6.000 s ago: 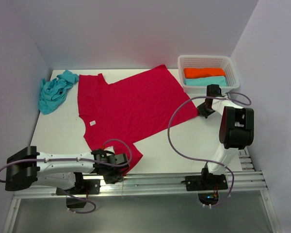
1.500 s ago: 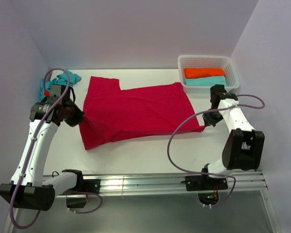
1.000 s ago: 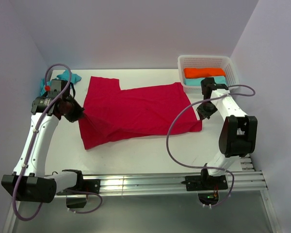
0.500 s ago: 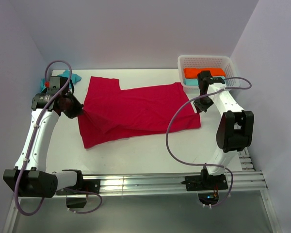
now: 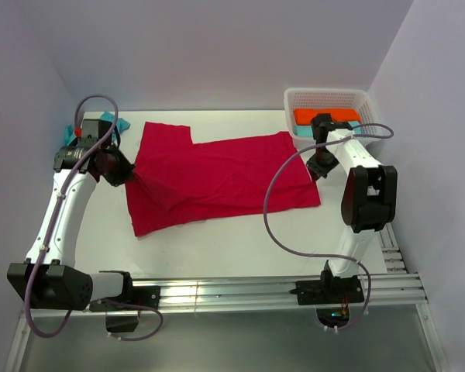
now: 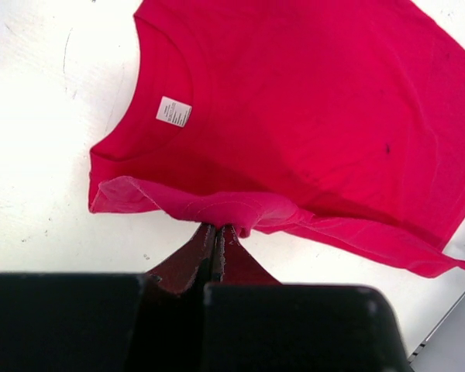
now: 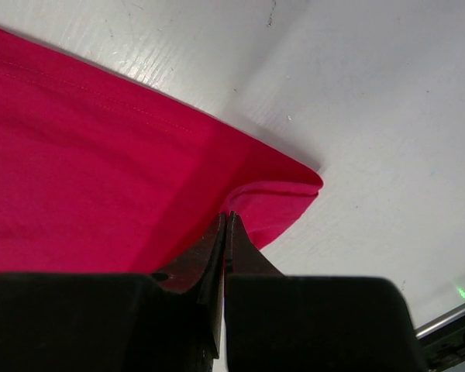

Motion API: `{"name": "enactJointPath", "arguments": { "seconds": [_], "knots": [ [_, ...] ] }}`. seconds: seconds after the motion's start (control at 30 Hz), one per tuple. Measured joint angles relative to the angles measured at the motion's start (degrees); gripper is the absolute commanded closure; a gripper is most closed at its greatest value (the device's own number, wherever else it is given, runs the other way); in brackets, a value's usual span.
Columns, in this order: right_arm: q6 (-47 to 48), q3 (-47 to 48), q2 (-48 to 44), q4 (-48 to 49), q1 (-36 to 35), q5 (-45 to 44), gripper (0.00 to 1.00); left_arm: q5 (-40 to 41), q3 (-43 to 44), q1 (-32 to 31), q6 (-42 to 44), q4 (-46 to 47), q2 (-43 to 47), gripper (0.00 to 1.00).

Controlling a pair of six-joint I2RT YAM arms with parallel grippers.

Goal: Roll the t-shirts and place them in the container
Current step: Fold the tshirt

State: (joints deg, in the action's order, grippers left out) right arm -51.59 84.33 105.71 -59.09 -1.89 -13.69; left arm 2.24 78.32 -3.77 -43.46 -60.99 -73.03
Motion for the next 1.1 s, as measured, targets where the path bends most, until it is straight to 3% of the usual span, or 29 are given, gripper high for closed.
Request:
{"name": "enactJointPath", "arguments": {
  "seconds": [1.1],
  "knots": [
    [0.2, 8.2, 5.5, 0.3, -0.2, 1.3, 1.0, 0.6, 0.7, 0.6, 1.9, 3.3, -7.5, 1.0]
  ]
}}
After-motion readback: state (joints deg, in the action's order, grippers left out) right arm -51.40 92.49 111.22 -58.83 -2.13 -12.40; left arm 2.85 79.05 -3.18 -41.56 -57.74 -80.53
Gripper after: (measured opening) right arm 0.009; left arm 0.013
